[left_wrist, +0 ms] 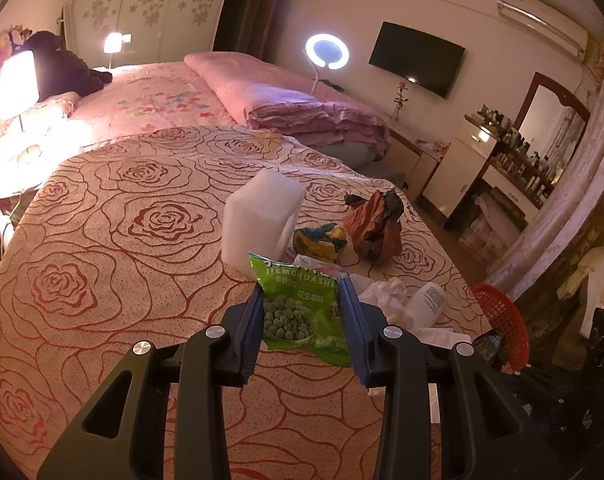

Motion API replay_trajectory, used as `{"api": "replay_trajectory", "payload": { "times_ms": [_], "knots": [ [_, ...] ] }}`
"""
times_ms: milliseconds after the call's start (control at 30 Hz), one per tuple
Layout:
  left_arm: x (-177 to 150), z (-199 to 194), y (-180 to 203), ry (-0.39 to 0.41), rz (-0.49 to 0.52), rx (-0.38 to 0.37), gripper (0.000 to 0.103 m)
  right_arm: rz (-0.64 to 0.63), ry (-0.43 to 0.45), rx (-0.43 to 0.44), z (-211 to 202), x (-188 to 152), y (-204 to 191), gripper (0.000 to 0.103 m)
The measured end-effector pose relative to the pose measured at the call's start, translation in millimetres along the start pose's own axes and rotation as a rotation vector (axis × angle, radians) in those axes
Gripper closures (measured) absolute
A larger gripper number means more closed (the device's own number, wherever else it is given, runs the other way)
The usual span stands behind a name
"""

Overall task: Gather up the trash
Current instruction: 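Grasp the black plastic bag with the right gripper and lift it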

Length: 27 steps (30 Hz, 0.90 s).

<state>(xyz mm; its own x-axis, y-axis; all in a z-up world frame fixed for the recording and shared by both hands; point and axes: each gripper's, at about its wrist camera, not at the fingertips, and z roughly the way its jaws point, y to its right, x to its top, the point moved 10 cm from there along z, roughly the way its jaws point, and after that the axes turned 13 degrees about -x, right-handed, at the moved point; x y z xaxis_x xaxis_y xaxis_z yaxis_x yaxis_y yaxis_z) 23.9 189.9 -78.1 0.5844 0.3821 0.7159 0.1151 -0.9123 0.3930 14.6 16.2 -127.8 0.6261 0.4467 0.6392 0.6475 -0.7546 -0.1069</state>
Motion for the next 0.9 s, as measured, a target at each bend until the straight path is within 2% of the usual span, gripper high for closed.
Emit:
{"api": "replay_trajectory", "payload": {
  "times_ms": [267,333,400,500,567,633,800,900],
  "knots": [
    [-1,1,0,-0.003,-0.001,0.000,0.068,-0.013,0.050,-0.003,-30,7,8,0.036],
    [-2,2,1,-0.006,-0.001,0.000,0.068,-0.003,0.073,-0.032,-35,12,15,0.036],
    [-4,3,3,-0.010,0.000,-0.002,0.068,0.021,0.084,-0.103,-33,16,31,0.036],
    [-6,4,7,-0.012,0.008,-0.005,0.068,0.061,0.049,-0.193,-17,13,55,0.036],
    [-6,4,8,-0.011,0.013,-0.007,0.068,0.096,0.016,-0.208,-2,7,68,0.036],
    [-6,4,10,-0.011,0.017,-0.006,0.068,0.115,-0.013,-0.203,9,1,74,0.039],
    [-6,5,12,-0.014,0.026,-0.006,0.068,0.117,-0.066,-0.179,25,-12,76,0.064],
    [-7,8,16,-0.019,0.037,-0.012,0.068,0.140,-0.060,-0.187,21,-14,82,0.070]
  ]
}}
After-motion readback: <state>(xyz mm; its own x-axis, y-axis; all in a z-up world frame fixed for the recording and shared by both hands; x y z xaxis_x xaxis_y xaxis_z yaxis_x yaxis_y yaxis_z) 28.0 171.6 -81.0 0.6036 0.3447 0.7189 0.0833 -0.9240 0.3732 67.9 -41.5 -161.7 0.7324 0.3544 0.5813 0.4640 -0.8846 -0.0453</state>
